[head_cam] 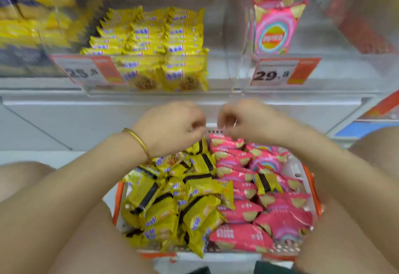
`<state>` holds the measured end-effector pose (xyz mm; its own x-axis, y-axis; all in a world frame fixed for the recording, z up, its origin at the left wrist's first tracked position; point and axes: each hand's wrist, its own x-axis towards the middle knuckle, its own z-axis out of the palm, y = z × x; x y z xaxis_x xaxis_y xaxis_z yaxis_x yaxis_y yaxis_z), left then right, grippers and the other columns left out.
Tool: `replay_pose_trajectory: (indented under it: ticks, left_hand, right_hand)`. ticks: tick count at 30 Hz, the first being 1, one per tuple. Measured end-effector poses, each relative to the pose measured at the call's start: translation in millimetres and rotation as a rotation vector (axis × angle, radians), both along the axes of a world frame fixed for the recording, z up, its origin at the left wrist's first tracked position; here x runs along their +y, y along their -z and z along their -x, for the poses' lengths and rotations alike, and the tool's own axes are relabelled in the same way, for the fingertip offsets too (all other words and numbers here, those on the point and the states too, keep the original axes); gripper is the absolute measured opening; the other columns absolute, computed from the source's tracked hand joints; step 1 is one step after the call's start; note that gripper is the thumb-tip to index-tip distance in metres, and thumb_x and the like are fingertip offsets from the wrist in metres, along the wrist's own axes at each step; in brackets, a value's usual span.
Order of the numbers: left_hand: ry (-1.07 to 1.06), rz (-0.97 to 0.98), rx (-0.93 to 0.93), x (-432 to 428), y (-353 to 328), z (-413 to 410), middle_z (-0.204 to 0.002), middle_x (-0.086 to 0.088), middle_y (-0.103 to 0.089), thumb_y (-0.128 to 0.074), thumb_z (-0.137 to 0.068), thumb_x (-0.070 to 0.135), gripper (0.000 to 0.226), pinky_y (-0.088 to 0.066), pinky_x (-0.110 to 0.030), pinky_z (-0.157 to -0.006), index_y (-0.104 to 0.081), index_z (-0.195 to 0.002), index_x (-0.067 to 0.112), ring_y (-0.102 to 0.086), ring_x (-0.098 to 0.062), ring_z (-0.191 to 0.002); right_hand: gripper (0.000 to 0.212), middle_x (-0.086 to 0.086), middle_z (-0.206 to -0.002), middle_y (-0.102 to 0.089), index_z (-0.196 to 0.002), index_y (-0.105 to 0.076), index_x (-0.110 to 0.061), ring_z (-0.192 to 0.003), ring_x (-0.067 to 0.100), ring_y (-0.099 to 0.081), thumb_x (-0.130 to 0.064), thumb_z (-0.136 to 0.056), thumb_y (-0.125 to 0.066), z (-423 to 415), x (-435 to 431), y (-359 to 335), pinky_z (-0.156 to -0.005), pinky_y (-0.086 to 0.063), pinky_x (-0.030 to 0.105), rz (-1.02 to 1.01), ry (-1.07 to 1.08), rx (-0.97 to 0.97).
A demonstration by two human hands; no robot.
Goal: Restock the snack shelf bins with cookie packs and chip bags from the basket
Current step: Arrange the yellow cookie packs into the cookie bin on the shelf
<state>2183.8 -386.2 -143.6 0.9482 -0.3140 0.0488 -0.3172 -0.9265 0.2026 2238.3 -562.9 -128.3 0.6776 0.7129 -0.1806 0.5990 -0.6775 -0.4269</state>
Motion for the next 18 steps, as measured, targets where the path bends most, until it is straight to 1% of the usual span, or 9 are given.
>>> replay_pose_trajectory:
  ticks: [2,3,6,8,10,12,15,17,18]
  left_hand:
    - [0.030,-0.151,0.221,-6,25,3,-0.097,0.000,-0.061,-0.042,-0.088,0.044,0.029,-0.049,-0.038,-0.082,-0.063,-0.093,0.026,-0.059,-0.023,-0.098]
    - [0.033,-0.190,0.271,-10,32,4,-0.101,-0.001,-0.063,-0.045,-0.090,0.041,0.024,-0.049,-0.039,-0.083,-0.064,-0.093,0.027,-0.059,-0.024,-0.101]
    - [0.002,-0.248,0.315,-17,39,1,-0.104,0.001,-0.065,-0.045,-0.093,0.037,0.022,-0.049,-0.037,-0.083,-0.064,-0.095,0.025,-0.059,-0.022,-0.102]
    - [-0.007,-0.267,0.331,-20,41,-1,-0.102,0.000,-0.065,-0.045,-0.093,0.036,0.024,-0.049,-0.036,-0.080,-0.064,-0.096,0.021,-0.059,-0.022,-0.097]
    - [-0.004,-0.279,0.349,-19,43,-4,-0.098,-0.002,-0.066,-0.045,-0.094,0.036,0.027,-0.050,-0.038,-0.080,-0.065,-0.094,0.018,-0.060,-0.023,-0.094]
    - [-0.009,-0.271,0.375,-19,45,-7,-0.097,-0.003,-0.065,-0.045,-0.094,0.036,0.027,-0.049,-0.038,-0.082,-0.064,-0.092,0.017,-0.060,-0.023,-0.095]
    - [-0.016,-0.258,0.421,-19,46,-10,-0.097,-0.002,-0.065,-0.046,-0.094,0.037,0.024,-0.048,-0.038,-0.086,-0.063,-0.092,0.020,-0.060,-0.022,-0.097]
    - [-0.030,-0.238,0.463,-17,47,-10,-0.101,-0.001,-0.065,-0.048,-0.093,0.039,0.024,-0.048,-0.037,-0.087,-0.063,-0.098,0.020,-0.060,-0.020,-0.097]
    - [-0.040,-0.219,0.492,-15,47,-10,-0.104,-0.001,-0.064,-0.049,-0.093,0.040,0.027,-0.047,-0.036,-0.087,-0.063,-0.103,0.020,-0.059,-0.020,-0.098]
  right_hand:
    - [0.020,0.000,-0.094,-0.064,-0.104,-0.067,-0.013,-0.092,0.015,-0.059,-0.018,-0.085,-0.065,9,-4,51,-0.064,-0.031,0.019,0.201,-0.107,0.106]
    - [0.025,0.002,-0.101,-0.065,-0.108,-0.066,-0.012,-0.096,0.017,-0.059,-0.021,-0.085,-0.066,14,-6,74,-0.065,-0.031,0.019,0.237,-0.152,0.169]
    - [0.043,0.003,-0.106,-0.060,-0.116,-0.059,-0.012,-0.099,0.022,-0.056,-0.034,-0.082,-0.070,25,-4,116,-0.073,-0.038,0.024,0.236,-0.209,0.244]
    - [0.059,0.004,-0.114,-0.053,-0.128,-0.050,-0.014,-0.104,0.024,-0.052,-0.043,-0.080,-0.069,30,-1,131,-0.085,-0.044,0.031,0.231,-0.227,0.224]
    - [0.067,0.008,-0.123,-0.048,-0.136,-0.041,-0.016,-0.112,0.027,-0.049,-0.046,-0.082,-0.066,34,1,141,-0.091,-0.045,0.039,0.248,-0.269,0.155]
    - [0.062,0.009,-0.124,-0.048,-0.134,-0.041,-0.016,-0.113,0.029,-0.050,-0.043,-0.084,-0.065,37,3,148,-0.090,-0.046,0.041,0.249,-0.279,0.103]
    - [0.038,0.009,-0.118,-0.054,-0.120,-0.050,-0.012,-0.108,0.028,-0.053,-0.033,-0.090,-0.059,35,6,154,-0.082,-0.045,0.036,0.201,-0.216,0.069]
    - [0.025,0.009,-0.108,-0.059,-0.108,-0.054,-0.011,-0.100,0.027,-0.055,-0.031,-0.093,-0.055,28,6,150,-0.076,-0.043,0.035,0.153,-0.176,0.063]
    - [0.023,0.009,-0.104,-0.060,-0.105,-0.056,-0.010,-0.093,0.025,-0.054,-0.030,-0.094,-0.053,22,4,146,-0.073,-0.041,0.035,0.114,-0.149,0.104]
